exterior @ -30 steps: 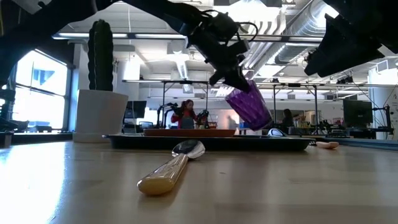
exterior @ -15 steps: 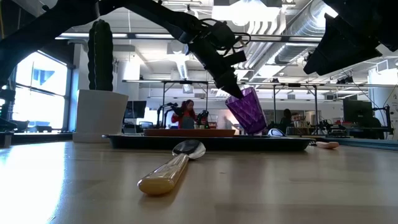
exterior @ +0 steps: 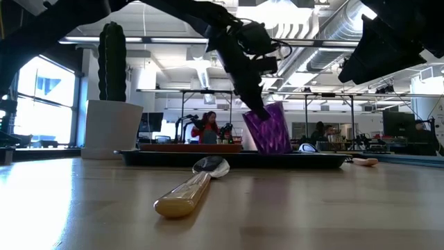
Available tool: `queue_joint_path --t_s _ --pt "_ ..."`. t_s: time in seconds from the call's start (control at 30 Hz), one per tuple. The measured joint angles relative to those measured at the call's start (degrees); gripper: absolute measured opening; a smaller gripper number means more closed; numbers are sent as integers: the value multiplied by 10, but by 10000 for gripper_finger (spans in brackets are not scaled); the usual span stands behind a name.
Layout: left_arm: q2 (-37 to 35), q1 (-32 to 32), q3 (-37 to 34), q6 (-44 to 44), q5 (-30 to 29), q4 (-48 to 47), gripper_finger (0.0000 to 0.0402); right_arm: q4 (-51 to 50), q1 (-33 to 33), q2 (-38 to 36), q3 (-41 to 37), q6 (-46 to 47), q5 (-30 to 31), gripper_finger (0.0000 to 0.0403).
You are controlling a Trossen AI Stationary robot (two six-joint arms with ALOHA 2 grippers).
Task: Pick and place plate/cup/fork/spoon on tray
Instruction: Put the violet cup to the right of the orange plate on the dark green tray
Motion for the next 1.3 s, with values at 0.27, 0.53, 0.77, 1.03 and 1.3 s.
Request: queue_joint_path --t_s 0.27,0.53,0.77,1.03,1.3 --pt "1 -7 -1 -41 -33 24 20 2 0 0 0 0 0 201" --pt "2 2 -2 -63 -35 38 67 2 0 0 0 0 0 201" --pt "2 4 -2 -62 -35 87 107 2 0 0 0 0 -1 201" --pt "-30 4 -2 -31 -112 143 125 1 0 0 0 2 10 201" --pt "-124 6 -10 -58 -50 127 126 -2 2 -1 -12 20 22 201"
